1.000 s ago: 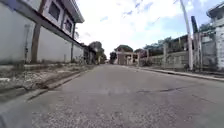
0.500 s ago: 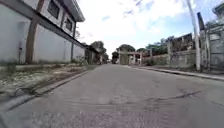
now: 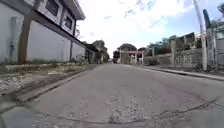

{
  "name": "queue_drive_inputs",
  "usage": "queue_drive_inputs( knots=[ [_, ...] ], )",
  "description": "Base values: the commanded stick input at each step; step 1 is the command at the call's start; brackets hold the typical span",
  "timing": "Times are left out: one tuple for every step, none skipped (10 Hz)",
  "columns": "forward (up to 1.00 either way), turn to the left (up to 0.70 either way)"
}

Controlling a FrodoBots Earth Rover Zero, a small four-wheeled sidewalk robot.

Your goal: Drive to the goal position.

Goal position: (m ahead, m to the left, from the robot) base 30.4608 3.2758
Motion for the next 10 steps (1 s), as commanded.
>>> queue_drive_inputs(
  knots=[
    [1.00, -0.26],
    [1.00, 0.02],
    [1.00, 0.06],
    [1.00, 0.13],
    [1.00, 0.18],
    [1.00, 0.14],
    [1.00, 0.14],
    [1.00, 0.01],
    [1.00, 0.00],
    [1.00, 0.00]
  ],
)
